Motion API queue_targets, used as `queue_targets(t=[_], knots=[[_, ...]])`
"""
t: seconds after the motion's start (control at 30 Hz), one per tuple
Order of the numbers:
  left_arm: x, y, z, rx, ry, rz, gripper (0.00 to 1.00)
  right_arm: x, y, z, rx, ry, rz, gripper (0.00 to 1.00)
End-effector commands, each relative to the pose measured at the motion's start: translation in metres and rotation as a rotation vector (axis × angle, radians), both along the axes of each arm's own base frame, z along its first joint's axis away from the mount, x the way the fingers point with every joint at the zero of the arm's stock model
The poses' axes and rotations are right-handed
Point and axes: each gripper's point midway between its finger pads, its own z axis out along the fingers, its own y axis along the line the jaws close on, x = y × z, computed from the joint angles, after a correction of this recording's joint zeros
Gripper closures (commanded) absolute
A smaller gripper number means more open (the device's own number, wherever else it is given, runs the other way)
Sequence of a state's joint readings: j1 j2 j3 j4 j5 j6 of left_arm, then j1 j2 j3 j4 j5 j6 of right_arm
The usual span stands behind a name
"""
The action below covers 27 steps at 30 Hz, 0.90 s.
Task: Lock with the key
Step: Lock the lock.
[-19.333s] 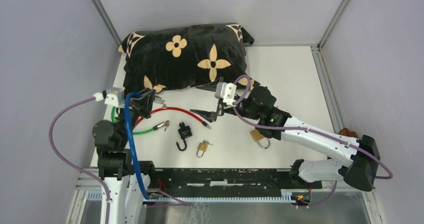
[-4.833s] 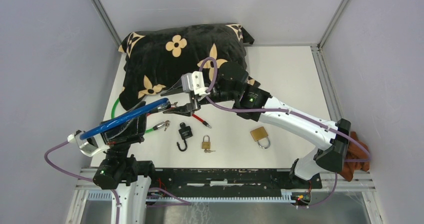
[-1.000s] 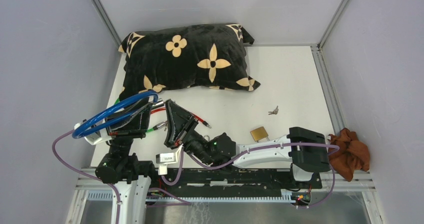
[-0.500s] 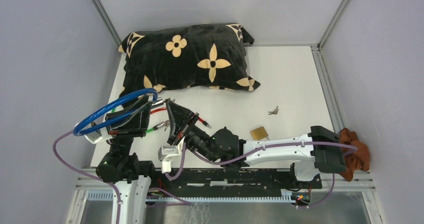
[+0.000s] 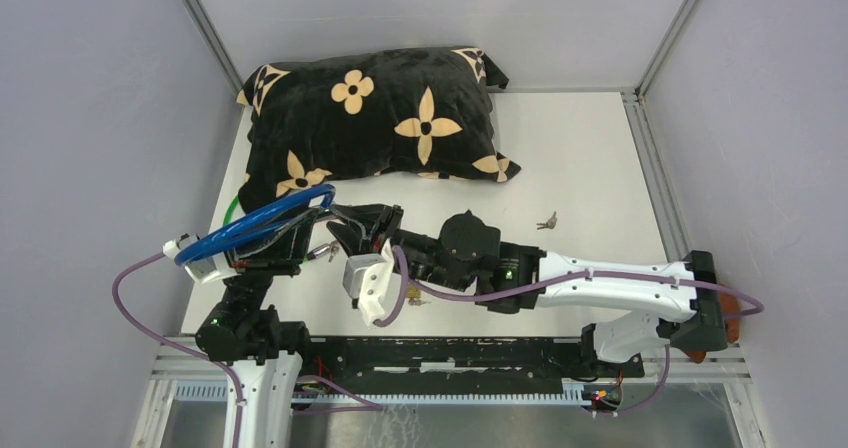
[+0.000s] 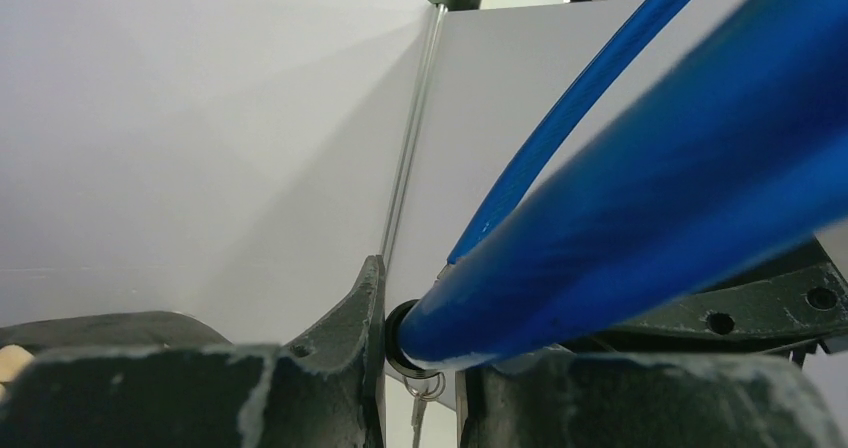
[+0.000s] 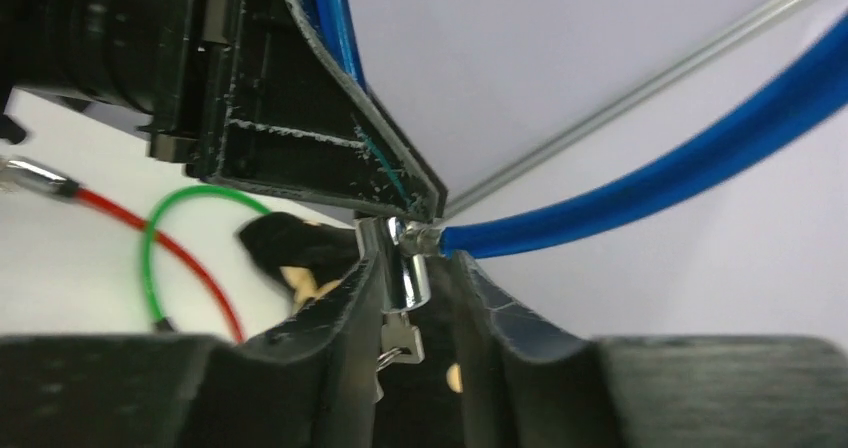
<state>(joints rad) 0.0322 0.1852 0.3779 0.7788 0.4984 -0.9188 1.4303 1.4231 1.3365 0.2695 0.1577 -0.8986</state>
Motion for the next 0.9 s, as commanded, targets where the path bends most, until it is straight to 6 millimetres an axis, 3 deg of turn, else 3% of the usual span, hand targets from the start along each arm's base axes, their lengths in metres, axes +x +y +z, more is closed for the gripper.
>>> queue_targets(t=[0.0, 0.13, 0.27, 0.33, 0.47, 0.7, 0.87], knots=[[-0.016, -0.003, 0.013, 0.009, -0.057, -0.020, 0.98, -0.022, -0.014, 0.013, -0.023, 0.171, 0.230, 0.57], [-0.018, -0.003, 0.014, 0.009, -0.064, -0.020, 0.98, -0.019, -0.024, 0.009, -0.077, 0.315, 0.352, 0.30], [-0.020, -0.004, 0.016, 0.014, -0.071, -0.025, 0.98, -0.006, -0.026, 0.001, -0.109, 0.430, 0.348, 0.23], [-0.021, -0.005, 0.017, 0.014, -0.074, -0.028, 0.98, 0.004, -0.023, -0.005, -0.124, 0.496, 0.328, 0.26], [-0.024, -0.006, 0.017, 0.023, -0.083, -0.038, 0.98, 0.009, -0.022, -0.010, -0.148, 0.563, 0.364, 0.45], [-0.026, -0.009, 0.016, 0.033, -0.086, -0.053, 0.98, 0.016, -0.019, -0.013, -0.166, 0.577, 0.340, 0.48], [-0.028, -0.011, 0.016, 0.038, -0.083, -0.068, 0.98, 0.019, -0.014, -0.012, -0.165, 0.582, 0.345, 0.62]])
